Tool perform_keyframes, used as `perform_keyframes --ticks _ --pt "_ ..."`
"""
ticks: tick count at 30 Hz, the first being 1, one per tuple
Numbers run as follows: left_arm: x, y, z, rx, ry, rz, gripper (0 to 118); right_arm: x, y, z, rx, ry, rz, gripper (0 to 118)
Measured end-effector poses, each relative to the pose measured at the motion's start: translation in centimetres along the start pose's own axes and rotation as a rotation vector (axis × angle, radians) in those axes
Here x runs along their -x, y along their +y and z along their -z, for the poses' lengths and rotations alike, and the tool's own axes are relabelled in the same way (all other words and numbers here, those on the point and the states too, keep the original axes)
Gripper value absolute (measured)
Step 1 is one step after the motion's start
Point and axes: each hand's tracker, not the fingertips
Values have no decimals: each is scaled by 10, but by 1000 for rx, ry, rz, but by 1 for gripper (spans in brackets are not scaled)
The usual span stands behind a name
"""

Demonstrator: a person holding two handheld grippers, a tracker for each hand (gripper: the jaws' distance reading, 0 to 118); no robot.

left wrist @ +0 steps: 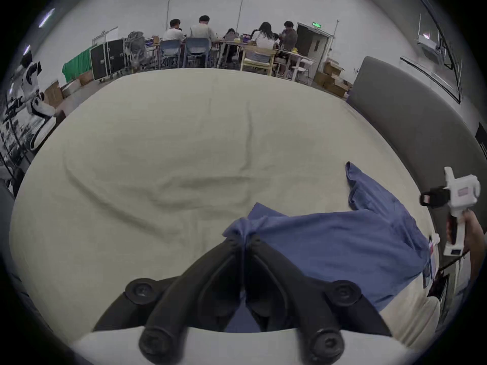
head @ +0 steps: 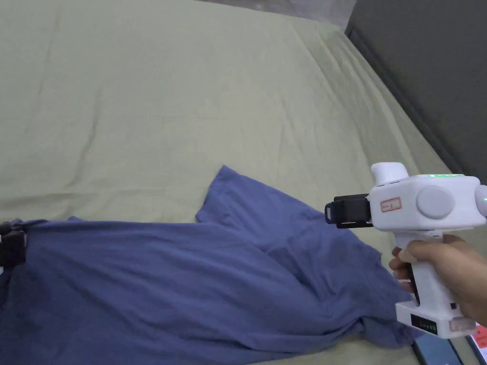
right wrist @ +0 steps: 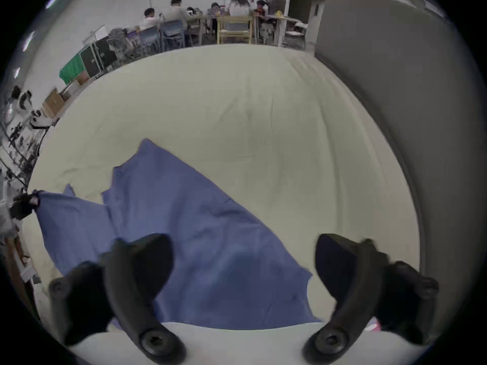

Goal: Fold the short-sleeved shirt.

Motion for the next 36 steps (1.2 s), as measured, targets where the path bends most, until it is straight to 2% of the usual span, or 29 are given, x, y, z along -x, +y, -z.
perform_keyframes --ticks 4,7,8,9,10,11,12,13,14,16,18,19,21,23,24,27,30,33,36 --pt "1 -2 -2 6 19 -14 0 3 13 43 128 -10 15 116" --pt "1 -3 1 20 29 -17 0 2 2 59 174 -75 -42 112" --pt "1 -2 2 22 32 -17 0 6 -1 63 195 -95 -58 102" --pt "0 -1 2 25 36 -16 0 0 -7 72 216 -102 -74 73" --pt "-2 -1 2 26 40 -14 0 2 -11 72 210 -81 -72 66" --pt "-3 -3 3 26 46 -13 0 8 -13 63 139 -120 -70 59" --pt "-3 -2 4 26 49 -15 0 14 -17 57 110 -125 -77 19" --pt "-3 -2 4 27 51 -19 0 18 -23 53 119 -95 -89 5" --pt "-4 -2 4 28 53 -28 0 23 -28 48 100 -83 -124 4" --pt "-4 -5 3 25 60 -55 0 30 -36 33 3 -135 -153 4" --pt "-3 -3 -5 7 56 -102 0 27 -36 7 -68 -98 -90 4" --pt "-1 -1 -10 -5 51 -132 0 26 -33 -11 -126 -110 -64 4" --pt "2 12 -23 -36 3 -192 0 31 -23 -66 -267 -129 -85 4" --pt "8 27 -34 -59 -34 -250 0 37 -7 -112 -354 -159 -140 4" --pt "8 39 -41 -64 -18 -234 0 40 1 -136 -406 -189 -165 4" --pt "4 82 -76 -184 4 -212 0 35 35 -197 -525 -210 -157 4" --pt "3 136 -116 -278 -59 -224 0 47 66 -257 -634 -280 -170 4" --pt "2 196 -149 -356 -11 -158 0 44 105 -295 -648 -261 -141 4" --pt "9 254 -179 -413 11 -170 0 42 144 -326 -688 -284 -119 4"
